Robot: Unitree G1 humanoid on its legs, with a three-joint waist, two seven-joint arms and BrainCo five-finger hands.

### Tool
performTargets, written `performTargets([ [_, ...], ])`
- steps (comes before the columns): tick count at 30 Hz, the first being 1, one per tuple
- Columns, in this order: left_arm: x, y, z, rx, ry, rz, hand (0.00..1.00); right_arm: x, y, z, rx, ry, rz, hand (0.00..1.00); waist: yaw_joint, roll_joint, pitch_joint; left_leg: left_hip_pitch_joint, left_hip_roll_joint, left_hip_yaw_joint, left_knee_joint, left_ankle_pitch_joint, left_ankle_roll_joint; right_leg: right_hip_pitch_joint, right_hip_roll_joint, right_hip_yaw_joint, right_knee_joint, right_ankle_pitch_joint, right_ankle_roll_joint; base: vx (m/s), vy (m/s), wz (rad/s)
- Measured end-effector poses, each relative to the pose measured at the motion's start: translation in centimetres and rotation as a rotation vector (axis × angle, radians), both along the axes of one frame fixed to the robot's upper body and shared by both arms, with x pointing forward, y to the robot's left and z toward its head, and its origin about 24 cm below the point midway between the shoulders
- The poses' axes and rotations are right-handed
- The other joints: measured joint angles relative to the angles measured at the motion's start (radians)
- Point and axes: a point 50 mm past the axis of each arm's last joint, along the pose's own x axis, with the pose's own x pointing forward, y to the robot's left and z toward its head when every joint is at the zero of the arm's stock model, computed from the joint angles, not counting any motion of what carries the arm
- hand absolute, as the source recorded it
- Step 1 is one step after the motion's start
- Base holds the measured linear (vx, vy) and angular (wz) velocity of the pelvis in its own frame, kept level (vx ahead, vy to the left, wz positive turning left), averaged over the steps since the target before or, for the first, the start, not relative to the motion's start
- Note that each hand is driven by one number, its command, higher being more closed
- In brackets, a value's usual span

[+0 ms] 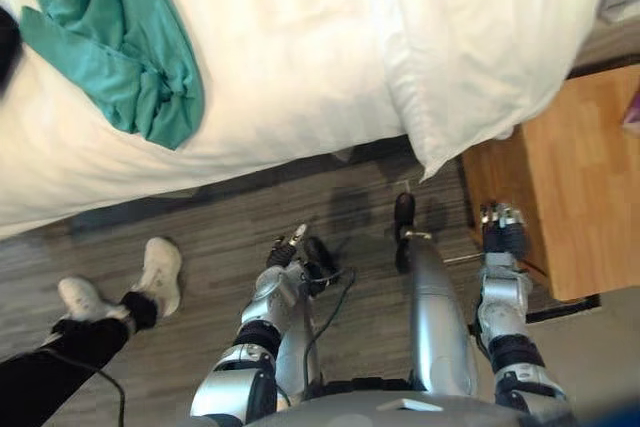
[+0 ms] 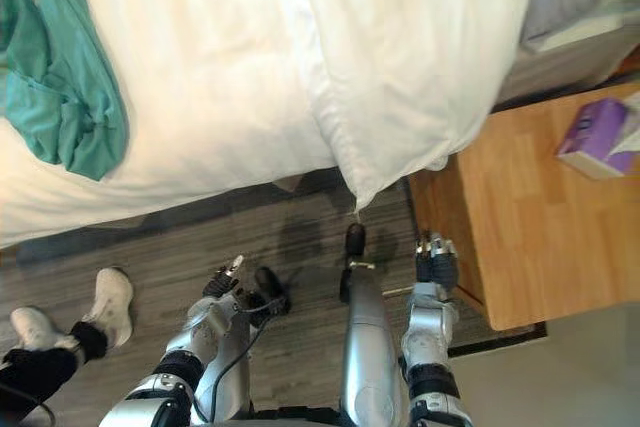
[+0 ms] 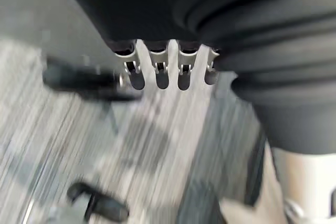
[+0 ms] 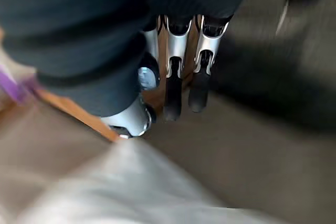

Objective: Tidy the bed and pick cloth on bed and put in laundry

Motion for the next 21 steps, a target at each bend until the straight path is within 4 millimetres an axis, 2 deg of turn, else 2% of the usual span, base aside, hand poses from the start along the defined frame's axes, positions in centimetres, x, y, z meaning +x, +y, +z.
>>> performTargets([
  [1,-0.4,0.0,-0.3,0.004,0.016,-0.012,0.0,-0.7,0.4,-0.7,-0.057,0.058,0.041,0.0,0.002,-0.006,-0.016,0.022,-0.008,0.002,-0.023,0.009,0.0,0.023,-0.002,-0.003,-0.02,0.007,0.005,0.03,0.027,0.11],
  [3,-2.3,0.3,-1.5,0.016,0.079,-0.063,0.0,-3.8,1.4,-3.6,-0.184,0.256,0.169,0.0,0.001,-0.017,-0.081,0.1,-0.044,-0.007,-0.129,0.059,-0.006,0.113,-0.016,-0.033,-0.105,0.035,0.015,0.1,0.01,0.27],
  [5,-3.7,1.0,-2.3,0.033,0.126,-0.087,0.0,-6.0,1.6,-5.6,-0.173,0.374,0.209,0.0,-0.005,-0.015,-0.115,0.159,-0.068,-0.023,-0.201,0.091,-0.01,0.182,-0.024,-0.057,-0.164,0.05,0.025,0.13,-0.002,0.32],
  [8,-5.2,2.2,-3.2,0.072,0.176,-0.115,0.0,-7.9,1.4,-7.1,-0.182,0.478,0.272,0.0,-0.011,-0.01,-0.119,0.219,-0.077,-0.054,-0.235,0.106,-0.017,0.264,-0.033,-0.105,-0.187,0.05,0.026,0.08,0.019,0.34],
  [10,-6.0,2.8,-3.6,0.095,0.207,-0.119,0.0,-8.3,1.5,-7.5,-0.199,0.502,0.309,0.0,-0.014,-0.011,-0.122,0.224,-0.084,-0.068,-0.238,0.116,-0.015,0.263,-0.041,-0.129,-0.14,0.031,0.022,0.02,-0.003,0.37],
  [13,-7.5,3.5,-4.2,0.112,0.24,-0.109,0.0,-8.0,1.4,-7.3,-0.233,0.489,0.348,0.0,-0.013,-0.027,-0.121,0.241,-0.107,-0.097,-0.216,0.116,-0.015,0.227,-0.083,-0.13,0.031,-0.039,0.019,-0.01,-0.024,0.37],
  [14,-8.1,3.8,-4.4,0.129,0.246,-0.114,0.0,-7.9,1.5,-7.4,-0.256,0.5,0.39,0.0,-0.01,-0.029,-0.122,0.241,-0.104,-0.1,-0.204,0.115,-0.016,0.231,-0.086,-0.14,0.038,-0.045,0.016,-0.02,-0.043,0.24],
  [16,-7.9,3.9,-4.3,0.142,0.224,-0.106,0.0,-7.3,1.3,-7.2,-0.275,0.501,0.423,0.0,0.001,-0.028,-0.12,0.226,-0.099,-0.094,-0.189,0.105,-0.029,0.228,-0.083,-0.147,0.025,-0.06,0.005,-0.06,-0.085,-0.06],
  [18,-7.6,4.0,-4.1,0.155,0.206,-0.088,0.0,-6.6,1.0,-6.9,-0.285,0.488,0.426,0.0,0.0,-0.011,-0.098,0.196,-0.07,-0.095,-0.101,0.051,-0.028,0.225,-0.073,-0.143,0.043,-0.097,0.007,-0.11,-0.062,-0.13],
  [19,-7.2,4.2,-3.8,0.163,0.187,-0.062,0.0,-6.1,0.7,-6.5,-0.282,0.466,0.41,0.0,-0.002,-0.004,-0.081,0.165,-0.04,-0.092,-0.012,0.009,-0.028,0.202,-0.072,-0.142,0.099,-0.122,0.003,-0.14,-0.016,-0.21],
  [20,-7.1,4.5,-3.7,0.171,0.18,-0.039,0.0,-5.7,0.5,-6.2,-0.276,0.449,0.392,0.0,-0.003,-0.001,-0.077,0.133,-0.023,-0.093,0.046,-0.02,-0.022,0.169,-0.074,-0.136,0.151,-0.142,0.001,-0.19,-0.067,-0.16],
  [21,-6.8,4.9,-3.5,0.18,0.16,-0.015,0.0,-5.3,0.3,-5.8,-0.25,0.419,0.359,0.0,-0.006,-0.009,-0.072,0.092,-0.008,-0.092,0.103,-0.042,-0.016,0.115,-0.089,-0.13,0.225,-0.166,-0.001,-0.12,-0.067,-0.04],
])
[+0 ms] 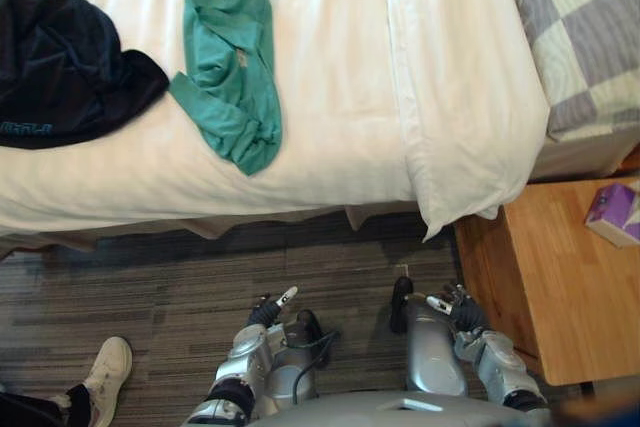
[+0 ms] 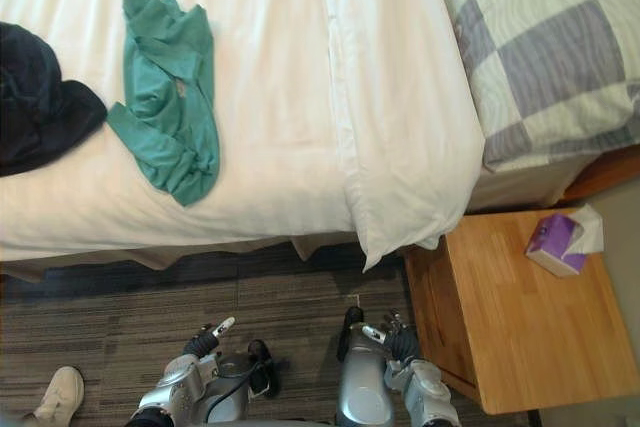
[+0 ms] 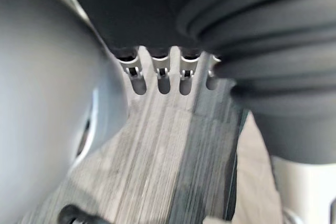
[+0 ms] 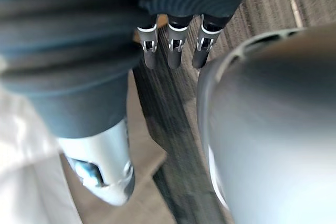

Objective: Tidy the bed and pick cloth on bed and put in laundry

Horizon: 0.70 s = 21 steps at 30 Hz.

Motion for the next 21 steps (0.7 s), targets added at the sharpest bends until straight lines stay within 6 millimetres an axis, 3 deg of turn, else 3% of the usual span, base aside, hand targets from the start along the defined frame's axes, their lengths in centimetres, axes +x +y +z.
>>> performTargets([
  [4,0.0,1.1,0.4,0.016,-0.036,0.074,0.0,0.3,-0.2,0.4,0.033,-0.027,-0.042,0.0,0.004,-0.02,0.022,-0.005,0.004,0.018,0.014,0.002,-0.001,-0.053,-0.023,0.014,0.085,-0.036,-0.015,-0.04,-0.119,-0.1],
  [9,-1.7,2.6,0.0,0.03,-0.043,0.183,0.0,-1.1,-0.8,-0.1,0.016,0.007,-0.026,0.0,0.002,-0.047,0.026,0.022,0.053,0.059,0.066,0.012,-0.03,-0.117,-0.047,0.014,0.256,-0.164,-0.05,0.08,-0.282,-0.1],
  [10,-1.7,3.3,0.3,0.047,-0.066,0.201,0.0,-1.8,-0.6,-0.7,0.027,0.042,-0.026,0.0,-0.002,-0.06,0.031,-0.009,0.097,0.057,0.153,-0.024,0.013,-0.122,-0.043,0.013,0.287,-0.2,-0.071,0.08,-0.387,0.12],
  [11,-1.6,3.5,0.4,0.053,-0.076,0.205,0.0,-2.1,-0.7,-0.9,0.026,0.055,-0.029,0.0,-0.004,-0.048,0.025,-0.019,0.133,0.056,0.171,-0.027,0.028,-0.124,-0.031,0.019,0.297,-0.211,-0.05,0.05,-0.311,0.07],
  [12,-1.5,3.7,0.5,0.062,-0.089,0.207,0.0,-2.3,-0.8,-1.0,0.023,0.061,-0.031,0.0,-0.009,-0.054,0.027,-0.015,0.193,0.055,0.16,-0.021,0.028,-0.12,-0.018,0.015,0.297,-0.222,-0.027,0.04,-0.27,-0.13],
  [13,-1.3,3.7,0.7,0.067,-0.116,0.22,0.0,-2.5,-1.1,-0.9,0.007,0.064,-0.027,0.0,-0.009,-0.056,0.028,0.016,0.251,0.052,0.095,0.014,0.031,-0.112,-0.008,0.019,0.294,-0.234,0.058,0.1,-0.227,-0.15],
  [14,-1.6,2.6,0.3,0.03,-0.123,0.236,0.0,-2.8,-2.1,-0.7,-0.02,0.058,-0.042,0.0,-0.005,-0.022,0.008,0.047,0.322,0.035,0.028,0.061,0.039,-0.139,-0.046,0.032,0.41,-0.287,0.198,0.11,-0.133,0.0],
  [15,-1.6,2.6,0.6,0.034,-0.153,0.247,0.0,-4.1,-2.6,-0.9,-0.038,0.077,-0.053,0.0,-0.013,-0.053,-0.014,0.039,0.339,0.027,0.042,0.078,0.007,-0.175,-0.097,0.093,0.523,-0.313,0.118,0.13,-0.06,0.28],
  [16,-1.2,2.3,1.0,0.022,-0.19,0.262,0.0,-5.2,-3.1,-1.2,-0.087,0.111,-0.042,0.0,-0.02,-0.088,-0.041,0.053,0.35,-0.018,0.051,0.101,-0.109,-0.154,-0.125,0.199,0.483,-0.336,0.111,0.07,0.023,0.22],
  [17,-0.9,0.8,0.5,-0.019,-0.165,0.231,0.0,-5.1,-4.0,-1.0,-0.129,0.113,-0.056,0.0,-0.017,-0.027,-0.057,0.057,0.371,-0.047,0.034,0.1,-0.201,-0.126,-0.088,0.188,0.438,-0.319,0.118,0.11,0.163,-0.08],
  [18,-1.1,0.4,0.4,-0.024,-0.157,0.221,0.0,-5.0,-4.0,-0.9,-0.132,0.106,-0.058,0.0,-0.016,-0.001,-0.066,0.065,0.382,-0.057,0.02,0.101,-0.213,-0.104,-0.062,0.17,0.388,-0.291,0.109,0.15,0.386,-0.5],
  [19,-1.3,0.1,0.3,-0.009,-0.146,0.191,0.0,-5.0,-3.3,-1.1,-0.104,0.098,-0.066,0.0,-0.012,0.026,-0.077,0.084,0.361,-0.038,-0.016,0.1,-0.212,-0.048,-0.028,0.132,0.291,-0.233,0.067,0.2,0.532,-0.4],
  [20,-1.1,0.0,0.4,0.021,-0.148,0.156,0.0,-5.4,-2.3,-1.6,-0.064,0.109,-0.07,0.0,-0.014,0.038,-0.088,0.097,0.303,-0.015,-0.085,0.137,-0.197,0.0,-0.009,0.101,0.214,-0.176,0.08,0.17,0.423,-0.3],
  [21,-1.1,0.5,0.5,0.061,-0.141,0.132,0.0,-5.6,-1.3,-2.1,-0.03,0.127,-0.068,0.0,-0.011,0.011,-0.096,0.118,0.301,-0.013,-0.105,0.162,-0.197,0.014,-0.015,0.095,0.179,-0.157,0.094,0.14,0.307,0.08],
])
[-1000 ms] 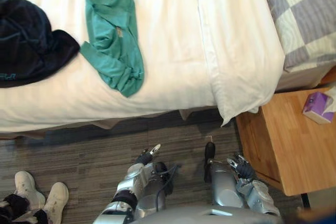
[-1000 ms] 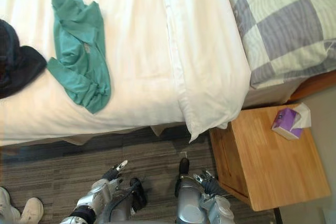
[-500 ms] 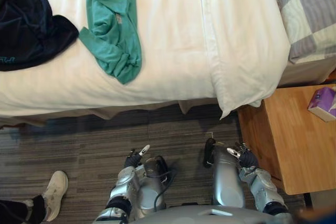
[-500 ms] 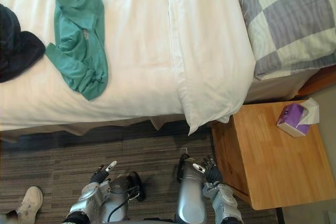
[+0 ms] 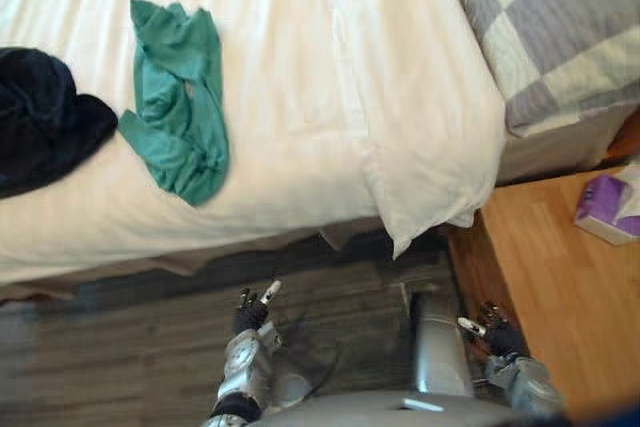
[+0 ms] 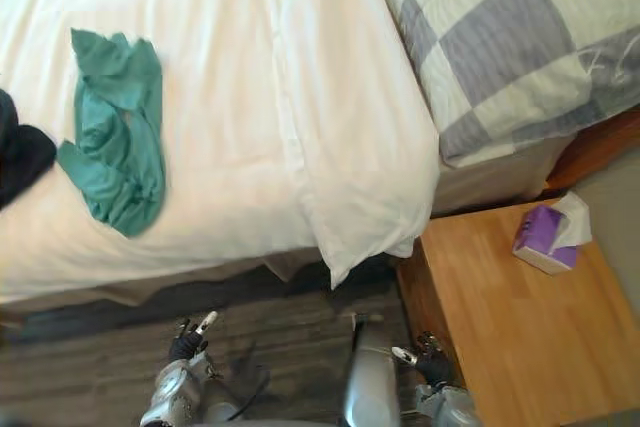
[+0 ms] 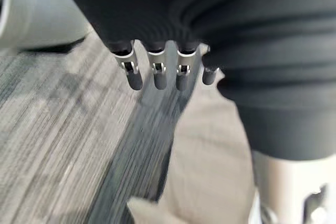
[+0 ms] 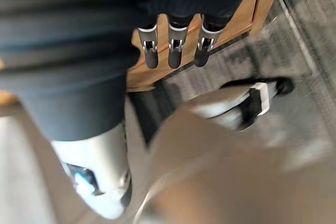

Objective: Tidy the bed and pick cloth on bed and put in laundry

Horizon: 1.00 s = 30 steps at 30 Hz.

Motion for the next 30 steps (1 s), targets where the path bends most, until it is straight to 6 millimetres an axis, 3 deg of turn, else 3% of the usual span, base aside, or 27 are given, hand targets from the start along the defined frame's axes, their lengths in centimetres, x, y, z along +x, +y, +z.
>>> performTargets([
  [1,0.0,0.1,0.0,0.065,0.033,-0.056,0.0,-0.4,1.0,-0.4,0.034,0.016,0.015,0.0,-0.013,-0.028,-0.017,0.003,-0.029,0.044,-0.044,0.046,0.016,0.035,-0.017,-0.03,-0.092,0.057,0.021,0.15,0.197,0.13],
  [2,0.3,0.4,0.3,0.112,0.033,-0.091,0.0,-0.3,1.2,-0.4,0.034,0.009,0.039,0.0,-0.01,-0.03,-0.018,0.027,-0.034,0.073,-0.098,0.079,0.042,0.067,0.002,-0.105,-0.11,0.084,0.039,0.15,0.18,0.18],
  [3,0.6,0.7,0.4,0.126,0.03,-0.1,0.0,-0.3,1.4,-0.4,0.033,0.011,0.049,0.0,-0.009,-0.031,-0.018,0.033,-0.033,0.074,-0.113,0.094,0.064,0.079,0.032,-0.143,-0.109,0.07,0.036,0.15,0.137,0.08],
  [4,0.7,1.1,0.5,0.14,0.037,-0.118,0.0,-0.1,1.7,-0.4,0.034,0.005,0.074,0.0,-0.01,-0.031,-0.018,0.034,-0.035,0.081,-0.129,0.118,0.1,0.108,0.1,-0.187,-0.141,0.056,0.025,0.14,0.076,0.13],
  [5,0.6,1.3,0.4,0.146,0.054,-0.154,0.0,0.4,2.2,-0.3,0.037,-0.002,0.109,0.0,-0.015,-0.041,-0.023,0.042,-0.065,0.107,-0.158,0.149,0.135,0.17,0.16,-0.231,-0.231,0.072,-0.068,0.16,0.08,0.22],
  [6,0.9,0.2,0.2,0.133,0.056,-0.228,0.0,0.7,2.0,-0.2,0.028,0.003,0.159,0.0,-0.015,-0.031,-0.027,0.062,-0.103,0.125,-0.191,0.177,0.152,0.203,0.135,-0.236,-0.269,0.076,-0.119,0.13,0.061,0.27],
  [7,0.8,-0.3,0.1,0.139,0.064,-0.275,0.0,0.9,1.9,-0.2,0.022,0.002,0.178,0.0,-0.021,-0.024,-0.029,0.082,-0.122,0.128,-0.211,0.195,0.16,0.208,0.121,-0.237,-0.249,0.079,-0.124,0.12,0.046,0.23],
  [8,1.0,-1.3,0.1,0.151,0.062,-0.341,0.0,1.2,1.5,0.0,0.005,-0.006,0.21,0.0,-0.033,0.002,-0.015,0.148,-0.13,0.131,-0.263,0.236,0.154,0.173,0.094,-0.231,-0.147,0.064,-0.13,0.02,-0.064,0.13],
  [9,0.5,-1.4,-0.2,0.165,0.086,-0.353,0.0,2.4,2.3,0.4,-0.009,-0.03,0.279,0.0,-0.037,0.013,-0.029,0.179,-0.123,0.155,-0.283,0.233,0.132,0.209,0.147,-0.238,-0.392,0.146,-0.164,-0.01,-0.104,0.1],
  [10,0.4,-1.0,-0.3,0.175,0.097,-0.351,0.0,2.6,2.8,0.4,-0.008,-0.033,0.302,0.0,-0.037,0.014,-0.023,0.18,-0.121,0.16,-0.28,0.229,0.123,0.226,0.15,-0.24,-0.397,0.143,-0.18,-0.09,-0.101,-0.05],
  [11,0.5,-1.6,-0.4,0.173,0.117,-0.375,0.0,3.3,3.6,0.4,-0.017,-0.026,0.352,0.0,-0.034,0.019,-0.02,0.177,-0.158,0.129,-0.307,0.158,0.071,0.24,0.153,-0.238,-0.416,0.167,-0.191,-0.02,-0.025,-0.08],
  [14,-0.2,-3.1,-0.9,0.159,0.144,-0.432,0.0,3.4,4.5,0.1,-0.037,0.006,0.391,0.0,-0.037,0.016,-0.022,0.175,-0.29,0.095,-0.371,0.137,0.08,0.279,0.15,-0.233,-0.474,0.19,-0.189,0.02,-0.002,-0.13],
  [16,-0.8,-3.2,-1.2,0.179,0.168,-0.467,0.0,3.3,4.5,-0.1,-0.038,0.04,0.388,0.0,-0.034,0.018,-0.024,0.198,-0.32,0.111,-0.411,0.142,0.111,0.298,0.16,-0.226,-0.484,0.193,-0.18,-0.01,0.066,-0.12],
  [19,-2.4,-2.9,-1.9,0.19,0.21,-0.471,0.0,3.0,4.1,-0.3,-0.055,0.067,0.375,0.0,-0.014,0.021,-0.022,0.212,-0.334,0.126,-0.397,0.115,0.134,0.305,0.163,-0.182,-0.493,0.207,-0.153,-0.03,0.117,-0.24],
  [24,-3.3,-1.5,-2.0,0.224,0.235,-0.42,0.0,3.4,3.2,-0.1,-0.094,0.066,0.318,0.0,-0.012,0.028,-0.016,0.185,-0.34,0.187,-0.267,0.033,0.155,0.229,0.097,-0.121,-0.34,0.157,-0.128,-0.08,0.11,-0.29],
  [27,-4.4,0.0,-2.2,0.219,0.251,-0.32,0.0,3.4,3.1,0.1,-0.099,0.056,0.293,0.0,-0.017,0.004,-0.018,0.179,-0.342,0.221,-0.196,0.029,0.149,0.167,0.08,-0.059,-0.252,0.1,-0.136,-0.06,-0.039,-0.38],
  [28,-4.4,0.3,-2.1,0.211,0.244,-0.278,0.0,3.3,2.9,0.1,-0.101,0.052,0.277,0.0,-0.022,-0.017,-0.012,0.145,-0.326,0.186,-0.116,0.017,0.168,0.151,0.064,-0.037,-0.223,0.074,-0.144,-0.08,-0.15,-0.25],
  [29,-4.3,0.0,-2.1,0.199,0.229,-0.266,0.0,3.2,2.7,0.1,-0.111,0.048,0.273,0.0,-0.03,-0.014,-0.019,0.116,-0.288,0.16,-0.049,0.007,0.182,0.135,0.066,-0.025,-0.211,0.068,-0.144,-0.03,-0.172,-0.46],
  [30,-4.3,0.1,-1.9,0.193,0.21,-0.244,0.0,3.3,2.1,0.3,-0.14,0.045,0.276,0.0,-0.038,-0.018,-0.019,0.095,-0.223,0.122,0.01,0.009,0.171,0.114,0.064,0.012,-0.188,0.064,-0.145,0.0,-0.116,-0.46],
])
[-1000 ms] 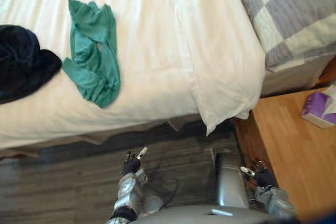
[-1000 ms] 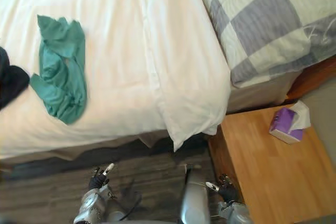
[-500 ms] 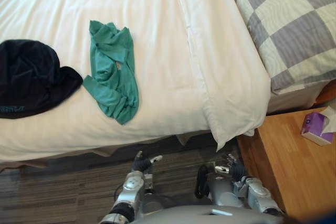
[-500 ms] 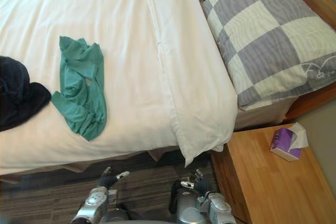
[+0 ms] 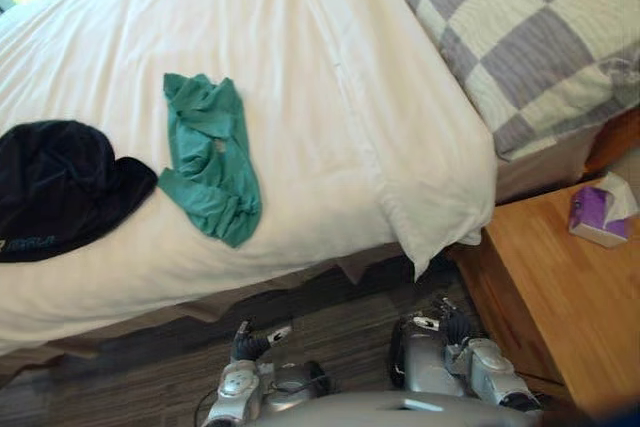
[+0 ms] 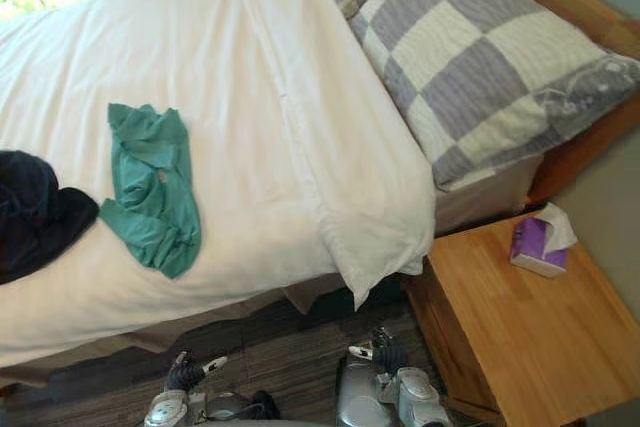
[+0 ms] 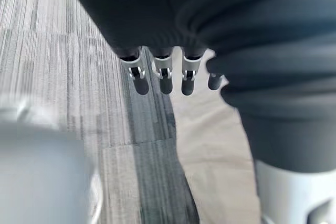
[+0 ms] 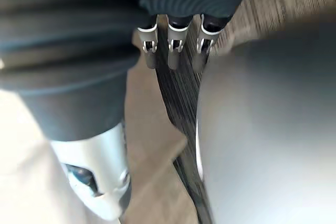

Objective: Tidy the bed and pick cloth on bed and put in laundry

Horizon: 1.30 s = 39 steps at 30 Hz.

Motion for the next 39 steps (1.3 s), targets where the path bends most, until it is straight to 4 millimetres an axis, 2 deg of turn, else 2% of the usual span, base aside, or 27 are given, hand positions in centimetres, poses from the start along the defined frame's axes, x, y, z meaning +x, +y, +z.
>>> performTargets([
  [2,0.7,-0.3,0.3,-0.013,-0.038,0.011,0.0,-0.8,-1.1,-0.1,-0.042,0.025,-0.002,0.0,-0.002,-0.001,-0.001,-0.015,0.065,-0.061,0.028,0.022,-0.013,-0.043,-0.008,0.041,0.035,-0.009,0.005,0.01,-0.006,-0.46],
  [4,1.3,-0.8,0.5,-0.038,-0.069,0.032,0.0,-1.3,-2.0,-0.2,-0.066,0.045,-0.035,0.0,-0.008,-0.003,0.001,-0.025,0.097,-0.128,0.038,0.037,-0.022,-0.076,-0.025,0.074,0.07,-0.019,0.024,-0.01,0.096,-0.26],
  [6,1.7,-1.7,0.6,-0.074,-0.094,0.051,0.0,-2.2,-2.7,-0.6,-0.092,0.084,-0.04,0.0,-0.015,0.001,-0.002,-0.033,0.095,-0.194,0.046,0.039,-0.026,-0.084,-0.04,0.088,0.078,-0.014,0.068,0.02,0.168,-0.1],
  [7,1.8,-2.2,0.6,-0.097,-0.108,0.056,0.0,-2.7,-3.1,-0.7,-0.095,0.1,-0.056,0.0,-0.015,0.011,-0.008,-0.034,0.094,-0.207,0.045,0.035,-0.033,-0.082,-0.041,0.086,0.073,-0.006,0.089,0.05,0.258,0.03],
  [9,2.2,-3.2,0.6,-0.113,-0.107,0.019,0.0,-3.5,-3.9,-0.8,-0.086,0.112,-0.098,0.0,-0.018,0.05,-0.016,-0.044,0.081,-0.24,0.028,-0.002,-0.075,-0.053,-0.029,0.055,0.041,0.034,0.122,0.07,0.407,0.1],
  [10,2.2,-3.4,0.5,-0.114,-0.1,0.006,0.0,-3.6,-4.0,-0.8,-0.077,0.11,-0.1,0.0,-0.013,0.06,-0.017,-0.033,0.071,-0.235,-0.004,-0.007,-0.083,-0.039,-0.022,0.047,0.018,0.049,0.129,0.06,0.6,-0.11],
  [11,2.0,-3.1,0.4,-0.103,-0.087,-0.008,0.0,-3.7,-3.7,-0.9,-0.053,0.102,-0.089,0.0,0.001,0.08,-0.027,0.027,0.063,-0.162,-0.088,-0.04,-0.129,-0.019,-0.01,0.039,-0.034,0.086,0.144,0.03,0.508,-0.19],
  [12,1.6,-2.7,0.2,-0.082,-0.065,-0.038,0.0,-3.3,-2.6,-1.0,-0.016,0.088,-0.057,0.0,0.004,0.055,-0.039,0.055,0.035,-0.12,-0.183,-0.035,-0.164,-0.001,-0.028,0.026,-0.11,0.135,0.159,0.03,0.534,-0.18],
  [13,1.6,-2.6,0.2,-0.081,-0.064,-0.038,0.0,-3.3,-2.5,-1.0,-0.015,0.088,-0.056,0.0,0.004,0.054,-0.039,0.056,0.034,-0.119,-0.186,-0.034,-0.163,-0.001,-0.029,0.026,-0.113,0.136,0.158,0.02,0.352,-0.09],
  [14,0.9,-1.4,0.1,-0.064,-0.044,-0.071,0.0,-3.1,-1.5,-1.0,0.003,0.073,0.005,0.0,-0.001,0.022,-0.054,0.079,-0.018,-0.088,-0.266,0.01,-0.138,0.049,-0.022,-0.032,-0.119,0.138,0.172,0.04,0.325,-0.03],
  [16,0.6,-1.4,0.0,-0.059,-0.029,-0.148,0.0,-4.1,-1.6,-1.2,0.006,0.087,-0.008,0.0,-0.001,0.018,-0.056,0.091,-0.058,-0.095,-0.308,0.027,-0.122,0.146,0.022,-0.056,-0.178,0.075,0.162,0.06,0.253,0.26],
  [17,0.9,-1.8,0.0,-0.066,-0.034,-0.197,0.0,-4.5,-1.6,-1.3,0.012,0.093,-0.016,0.0,-0.004,0.015,-0.058,0.083,-0.09,-0.116,-0.312,0.031,-0.115,0.192,0.021,-0.047,-0.222,0.05,0.142,0.07,0.162,0.55],
  [18,1.0,-2.1,0.0,-0.07,-0.035,-0.221,0.0,-4.6,-1.4,-1.4,0.017,0.093,-0.013,0.0,-0.004,0.014,-0.059,0.078,-0.102,-0.13,-0.312,0.033,-0.111,0.208,0.02,-0.034,-0.236,0.039,0.143,0.06,0.08,0.91],
  [19,1.5,-2.7,0.2,-0.066,-0.046,-0.284,0.0,-5.2,-1.1,-1.5,0.034,0.098,-0.025,0.0,-0.015,0.021,-0.059,0.062,-0.123,-0.163,-0.308,0.044,-0.091,0.235,0.021,-0.014,-0.259,0.026,0.139,0.05,0.027,1.09],
  [20,2.0,-3.0,0.3,-0.063,-0.058,-0.32,0.0,-5.7,-1.2,-1.6,0.044,0.104,-0.039,0.0,-0.027,0.023,-0.06,0.053,-0.13,-0.179,-0.305,0.053,-0.078,0.26,0.021,-0.017,-0.284,0.034,0.125,0.04,0.019,1.01],
  [22,2.0,-3.0,0.4,-0.036,-0.052,-0.358,0.0,-6.2,-0.9,-1.8,0.053,0.114,-0.033,0.0,-0.015,0.024,-0.061,0.056,-0.122,-0.191,-0.312,0.055,-0.074,0.284,0.028,-0.033,-0.303,0.042,0.113,0.02,0.0,0.44],
  [23,1.7,-3.0,0.2,-0.029,-0.038,-0.348,0.0,-6.4,-0.9,-1.9,0.056,0.123,-0.046,0.0,-0.009,0.021,-0.065,0.062,-0.12,-0.191,-0.34,0.068,-0.062,0.295,0.034,-0.043,-0.323,0.05,0.109,0.01,-0.022,0.24],
  [28,0.4,-2.7,-0.5,-0.058,0.057,-0.269,0.0,-6.4,-0.6,-1.9,0.071,0.11,-0.045,0.0,-0.007,0.018,-0.067,0.13,-0.118,-0.158,-0.477,0.149,-0.061,0.327,0.062,-0.053,-0.403,0.105,0.098,0.01,-0.031,-0.01],
  [29,-2.2,-1.8,-1.3,-0.069,0.136,-0.224,0.0,-6.7,-0.5,-1.8,0.084,0.116,0.073,0.0,-0.002,0.036,-0.128,0.177,-0.153,-0.161,-0.595,0.219,-0.028,0.406,0.065,-0.055,-0.595,0.236,0.115,0.0,0.001,-0.09],
  [35,-2.3,-1.8,-1.4,-0.071,0.139,-0.214,0.0,-6.8,-0.5,-1.9,0.084,0.118,0.073,0.0,-0.002,0.036,-0.128,0.173,-0.153,-0.161,-0.595,0.219,-0.028,0.402,0.065,-0.055,-0.595,0.236,0.115,0.0,0.0,0.0],
  [39,-3.0,-0.9,-1.7,-0.102,0.216,-0.104,0.0,-6.8,-0.5,-2.0,0.094,0.152,0.056,0.0,0.0,0.025,-0.12,0.141,-0.152,-0.15,-0.584,0.214,-0.026,0.364,0.061,-0.055,-0.571,0.228,0.118,0.01,0.005,-0.01],
])
